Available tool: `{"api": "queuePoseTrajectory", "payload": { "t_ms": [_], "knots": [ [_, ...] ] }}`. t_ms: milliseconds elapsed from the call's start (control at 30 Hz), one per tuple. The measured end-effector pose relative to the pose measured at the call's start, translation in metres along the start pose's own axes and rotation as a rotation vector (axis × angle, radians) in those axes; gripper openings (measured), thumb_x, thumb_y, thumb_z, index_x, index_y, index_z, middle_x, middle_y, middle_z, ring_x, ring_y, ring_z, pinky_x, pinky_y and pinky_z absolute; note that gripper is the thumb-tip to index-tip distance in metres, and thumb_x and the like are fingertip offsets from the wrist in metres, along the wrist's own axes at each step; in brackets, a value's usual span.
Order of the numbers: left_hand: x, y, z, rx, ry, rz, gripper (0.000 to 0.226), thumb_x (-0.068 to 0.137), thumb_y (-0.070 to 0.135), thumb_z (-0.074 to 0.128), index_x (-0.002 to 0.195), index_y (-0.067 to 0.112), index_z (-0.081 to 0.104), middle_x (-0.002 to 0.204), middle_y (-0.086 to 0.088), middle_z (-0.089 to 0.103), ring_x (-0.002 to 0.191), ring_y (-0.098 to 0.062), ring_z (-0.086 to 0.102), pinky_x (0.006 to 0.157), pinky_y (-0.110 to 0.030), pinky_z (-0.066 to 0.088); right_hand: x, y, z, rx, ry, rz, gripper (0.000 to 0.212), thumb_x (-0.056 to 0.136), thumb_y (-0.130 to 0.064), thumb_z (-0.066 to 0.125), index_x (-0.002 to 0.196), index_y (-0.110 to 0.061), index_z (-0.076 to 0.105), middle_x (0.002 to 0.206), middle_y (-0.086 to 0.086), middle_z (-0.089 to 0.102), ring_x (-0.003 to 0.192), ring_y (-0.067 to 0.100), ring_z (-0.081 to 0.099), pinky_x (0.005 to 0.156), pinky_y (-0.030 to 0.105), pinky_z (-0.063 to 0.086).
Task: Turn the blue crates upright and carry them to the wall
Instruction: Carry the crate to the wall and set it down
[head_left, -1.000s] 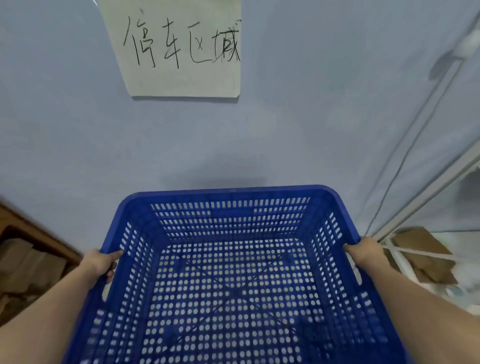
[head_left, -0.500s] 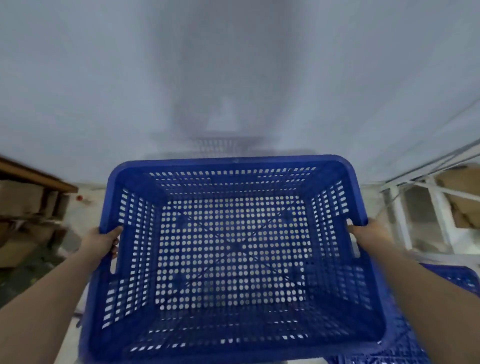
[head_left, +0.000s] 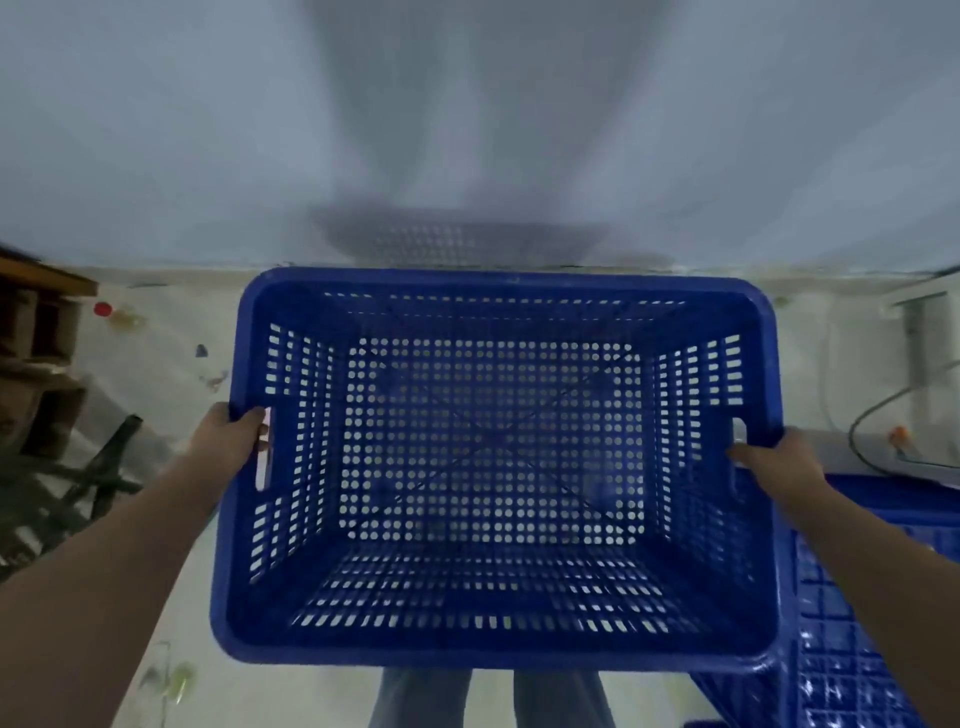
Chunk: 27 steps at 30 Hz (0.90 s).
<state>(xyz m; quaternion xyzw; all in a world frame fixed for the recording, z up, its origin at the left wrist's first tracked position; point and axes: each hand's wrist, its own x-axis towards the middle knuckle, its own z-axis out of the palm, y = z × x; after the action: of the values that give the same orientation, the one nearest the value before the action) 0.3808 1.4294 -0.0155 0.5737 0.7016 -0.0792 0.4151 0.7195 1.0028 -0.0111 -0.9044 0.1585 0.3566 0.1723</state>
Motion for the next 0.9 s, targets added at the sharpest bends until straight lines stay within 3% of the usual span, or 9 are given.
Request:
{"api": "queuePoseTrajectory", "payload": {
  "t_ms": [133, 233, 333, 467, 533, 600, 667, 733, 900],
  "knots": [
    [0.033, 0.002, 0.026, -0.007, -0.015, -0.014, 0.039, 0.098, 0.02, 0.048, 0.126, -0.006, 0.045, 0.102, -0.017, 0.056, 0.079, -0.029, 0.054, 0.084, -0.042, 0.045, 0.03, -0.006, 0.021, 0.011, -0.002, 0.011, 0.052, 0.088, -0.013, 0.064, 0.13, 0.004, 0.04, 0.093, 0.019, 0.054, 0.065, 0.029, 0.049, 0.065, 0.04, 0.041],
    [0.049, 0.004, 0.038, -0.023, -0.03, -0.029, 0.042, 0.097, 0.02, 0.049, 0.13, -0.006, 0.044, 0.103, -0.017, 0.055, 0.088, -0.029, 0.054, 0.087, -0.044, 0.044, 0.044, -0.009, 0.029, 0.012, -0.002, 0.001, 0.055, 0.087, -0.017, 0.064, 0.132, 0.001, 0.038, 0.103, 0.016, 0.051, 0.079, 0.032, 0.051, 0.066, 0.04, 0.043],
    [0.059, 0.007, 0.048, -0.033, -0.027, -0.028, 0.042, 0.097, 0.019, 0.05, 0.129, -0.006, 0.045, 0.1, -0.016, 0.054, 0.082, -0.03, 0.053, 0.086, -0.043, 0.044, 0.054, -0.012, 0.034, 0.007, -0.005, 0.013, 0.054, 0.086, -0.021, 0.064, 0.131, -0.002, 0.04, 0.099, 0.015, 0.051, 0.073, 0.031, 0.05, 0.061, 0.038, 0.043],
    [0.071, 0.011, 0.058, -0.06, -0.025, -0.033, 0.043, 0.096, 0.02, 0.052, 0.13, -0.006, 0.046, 0.098, -0.015, 0.056, 0.082, -0.029, 0.052, 0.084, -0.041, 0.043, 0.07, -0.014, 0.038, 0.064, -0.038, 0.019, 0.052, 0.085, -0.021, 0.064, 0.129, -0.001, 0.044, 0.09, 0.019, 0.056, 0.072, 0.034, 0.055, 0.07, 0.044, 0.048],
    [0.075, 0.013, 0.061, -0.079, -0.041, -0.051, 0.044, 0.096, 0.022, 0.052, 0.13, -0.005, 0.048, 0.104, -0.018, 0.059, 0.087, -0.032, 0.055, 0.085, -0.042, 0.044, 0.076, -0.016, 0.04, 0.097, -0.066, 0.027, 0.052, 0.085, -0.018, 0.064, 0.129, 0.002, 0.044, 0.105, 0.025, 0.06, 0.085, 0.039, 0.059, 0.083, 0.051, 0.052],
    [0.077, 0.014, 0.063, -0.121, -0.066, -0.087, 0.047, 0.094, 0.026, 0.054, 0.133, 0.0, 0.047, 0.125, -0.019, 0.058, 0.106, -0.037, 0.058, 0.093, -0.049, 0.046, 0.078, -0.019, 0.043, 0.136, -0.103, 0.042, 0.05, 0.086, -0.015, 0.063, 0.129, 0.004, 0.045, 0.117, 0.029, 0.058, 0.089, 0.038, 0.058, 0.088, 0.05, 0.05],
    [0.081, 0.016, 0.065, -0.169, -0.09, -0.113, 0.048, 0.094, 0.028, 0.056, 0.134, 0.003, 0.047, 0.132, -0.019, 0.057, 0.112, -0.038, 0.058, 0.094, -0.051, 0.047, 0.081, -0.021, 0.046, 0.181, -0.136, 0.061, 0.052, 0.087, -0.014, 0.062, 0.132, 0.005, 0.043, 0.123, 0.026, 0.057, 0.09, 0.035, 0.055, 0.084, 0.046, 0.047],
    [0.085, 0.019, 0.065, -0.2, -0.105, -0.119, 0.047, 0.093, 0.028, 0.057, 0.132, 0.003, 0.05, 0.131, -0.019, 0.058, 0.104, -0.033, 0.059, 0.088, -0.046, 0.048, 0.082, -0.023, 0.05, 0.211, -0.156, 0.081, 0.053, 0.088, -0.013, 0.061, 0.134, 0.004, 0.042, 0.125, 0.023, 0.056, 0.093, 0.034, 0.055, 0.082, 0.043, 0.046],
    [0.089, 0.024, 0.068, -0.233, -0.083, -0.157, 0.055, 0.089, 0.033, 0.062, 0.135, 0.005, 0.049, 0.13, -0.016, 0.059, 0.109, -0.036, 0.061, 0.091, -0.049, 0.049, 0.083, -0.027, 0.055, 0.257, -0.159, 0.076, 0.042, 0.091, -0.007, 0.056, 0.128, 0.006, 0.044, 0.101, 0.017, 0.06, 0.071, 0.029, 0.056, 0.069, 0.039, 0.045]
  ]
}}
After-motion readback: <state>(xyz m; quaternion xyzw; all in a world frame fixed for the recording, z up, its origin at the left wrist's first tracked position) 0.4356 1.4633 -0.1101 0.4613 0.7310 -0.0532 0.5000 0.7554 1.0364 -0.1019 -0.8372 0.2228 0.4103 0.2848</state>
